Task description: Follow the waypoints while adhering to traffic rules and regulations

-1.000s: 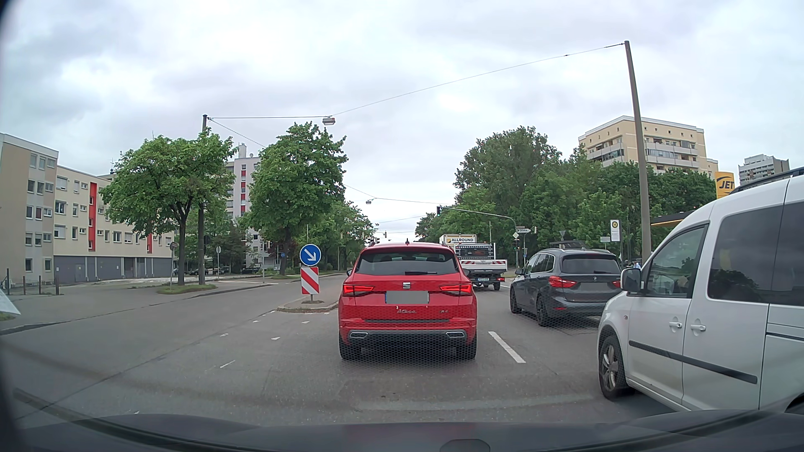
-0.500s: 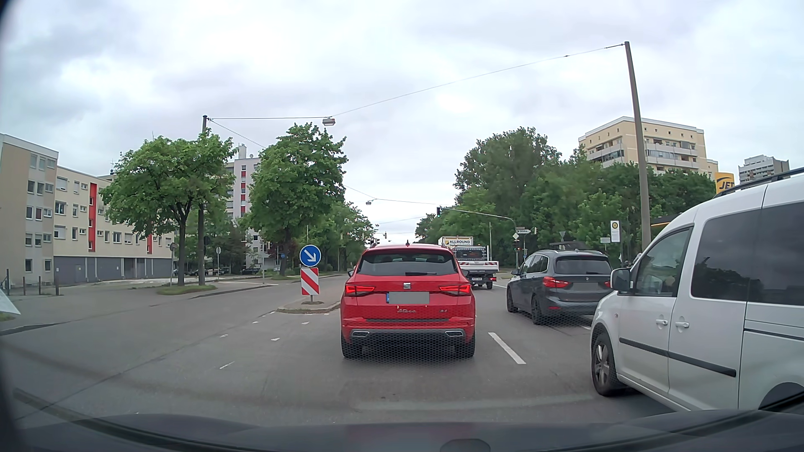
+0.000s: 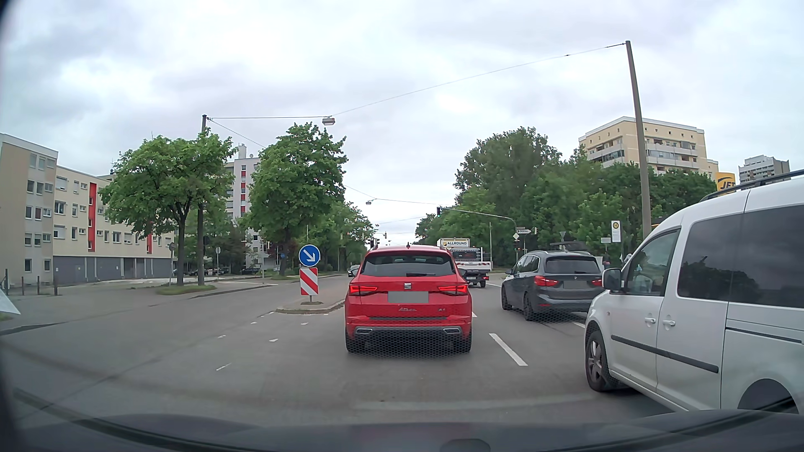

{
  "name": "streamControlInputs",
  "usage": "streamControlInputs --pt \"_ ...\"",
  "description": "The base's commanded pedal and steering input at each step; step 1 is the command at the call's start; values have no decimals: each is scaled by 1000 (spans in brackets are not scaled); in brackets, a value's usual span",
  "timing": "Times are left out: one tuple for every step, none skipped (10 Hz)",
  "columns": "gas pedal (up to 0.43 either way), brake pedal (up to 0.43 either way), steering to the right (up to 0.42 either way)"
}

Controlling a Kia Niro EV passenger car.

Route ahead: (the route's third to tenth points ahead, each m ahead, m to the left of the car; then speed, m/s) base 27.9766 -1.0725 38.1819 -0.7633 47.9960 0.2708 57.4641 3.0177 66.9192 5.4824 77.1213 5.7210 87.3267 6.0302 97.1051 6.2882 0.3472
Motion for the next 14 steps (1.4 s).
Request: streamControlInputs --pt "59 0 3" --pt "118 0 3" --pt "138 0 3" --pt "157 0 3" --pt "209 0 3" --pt "287 0 3" --pt "299 0 3" --pt "311 0 3" --pt "311 0 3" --pt "311 0 3" --pt "319 0 3" --pt "319 0 3" --pt "339 0 3" --pt "358 0 3"
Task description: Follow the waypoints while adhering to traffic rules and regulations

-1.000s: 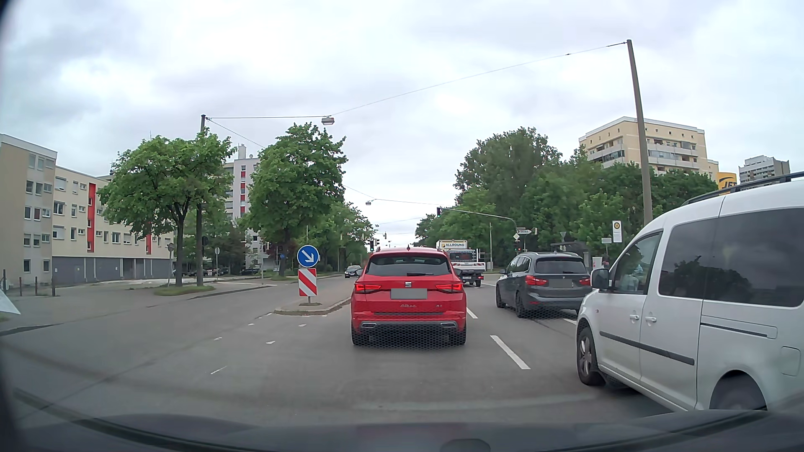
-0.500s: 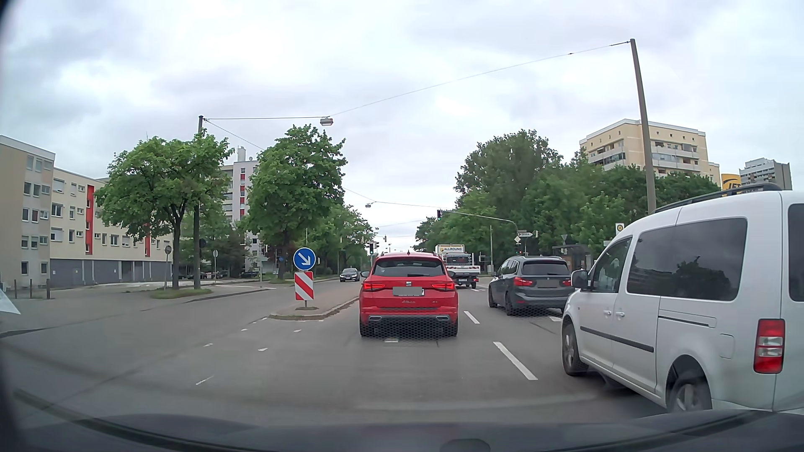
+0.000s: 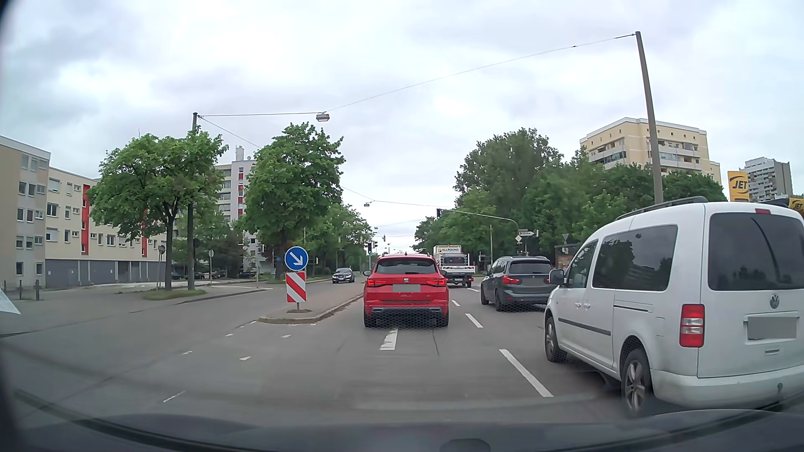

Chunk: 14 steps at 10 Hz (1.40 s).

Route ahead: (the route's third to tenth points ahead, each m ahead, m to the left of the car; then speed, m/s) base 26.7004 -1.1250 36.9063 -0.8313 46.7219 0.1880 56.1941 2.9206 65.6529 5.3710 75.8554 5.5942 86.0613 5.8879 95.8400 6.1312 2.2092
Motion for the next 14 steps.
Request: streamControlInputs --pt "370 0 3" --pt "370 0 3" --pt "370 0 3" --pt "390 0 3" --pt "398 0 3" --pt "409 0 3" --pt "409 0 2" --pt "409 0 2" --pt "409 0 2" --pt "409 0 2" --pt "409 0 2" --pt "409 0 2" --pt "409 0 2" --pt "409 0 2"
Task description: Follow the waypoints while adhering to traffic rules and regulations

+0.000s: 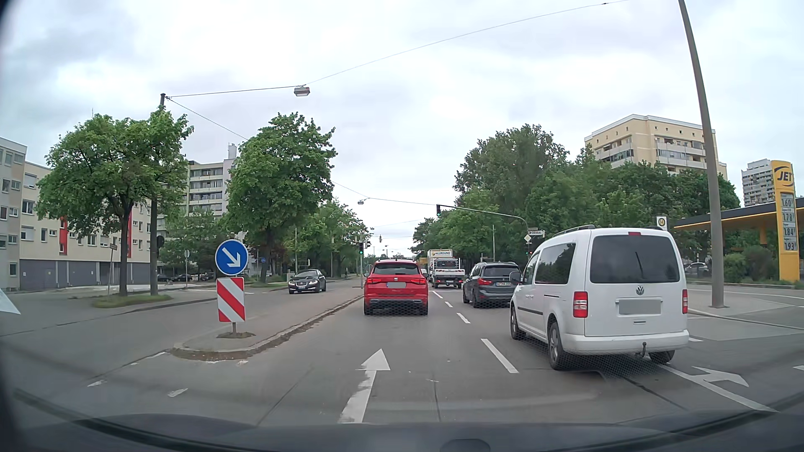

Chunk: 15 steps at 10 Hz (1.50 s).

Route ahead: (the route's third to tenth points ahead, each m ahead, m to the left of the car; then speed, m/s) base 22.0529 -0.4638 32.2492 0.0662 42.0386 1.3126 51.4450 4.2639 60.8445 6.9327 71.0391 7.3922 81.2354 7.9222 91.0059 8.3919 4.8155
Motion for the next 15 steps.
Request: streamControlInputs --pt "409 0 1" --pt "409 0 1" --pt "409 0 1" --pt "390 0 0" --pt "358 0 0" --pt "339 0 -1" --pt "339 0 -1" --pt "319 0 -1" --pt "280 0 -2" --pt "248 0 -4" --pt "228 0 -5" --pt "209 0 -5" --pt "209 0 -6" --pt "209 0 -6" --pt "248 0 -6"
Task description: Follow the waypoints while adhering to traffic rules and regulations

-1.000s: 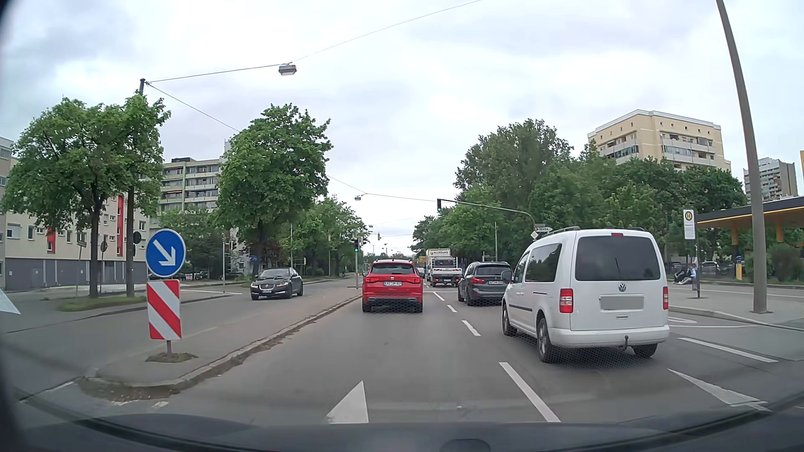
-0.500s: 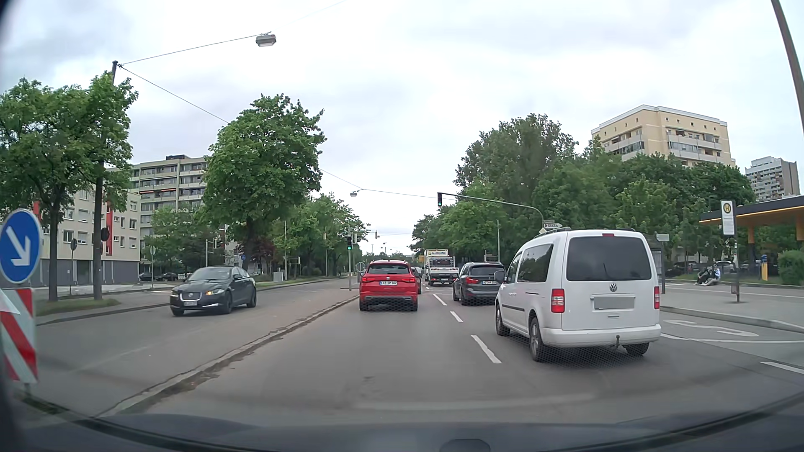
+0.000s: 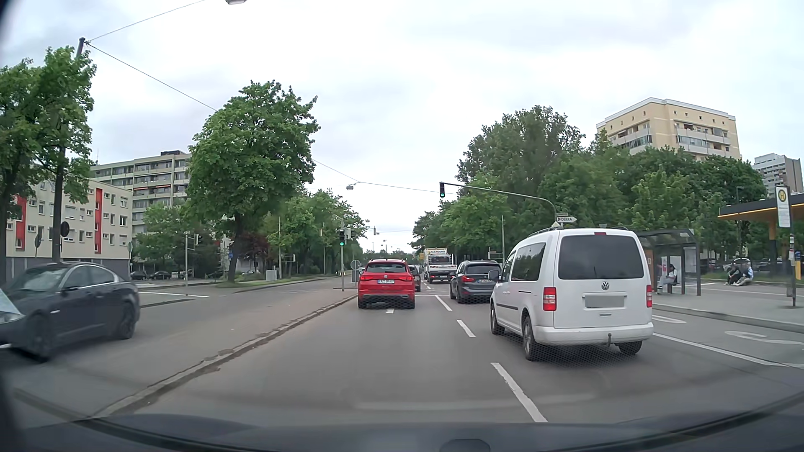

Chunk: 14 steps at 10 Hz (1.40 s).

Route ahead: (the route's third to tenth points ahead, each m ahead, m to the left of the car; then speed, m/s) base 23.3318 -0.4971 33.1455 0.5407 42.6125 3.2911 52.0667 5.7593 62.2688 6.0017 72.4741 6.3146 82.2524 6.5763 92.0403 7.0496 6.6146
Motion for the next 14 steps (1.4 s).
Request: streamControlInputs --pt "280 0 -6" --pt "287 0 -7" --pt "299 0 -13" --pt "299 0 -18" --pt "287 0 -17" --pt "268 0 -18" --pt "228 0 -18" --pt "220 0 -19" --pt "197 0 -21" --pt "189 0 -21" --pt "189 0 -21" --pt "189 0 -20" --pt "189 0 -20" --pt "189 0 -16"
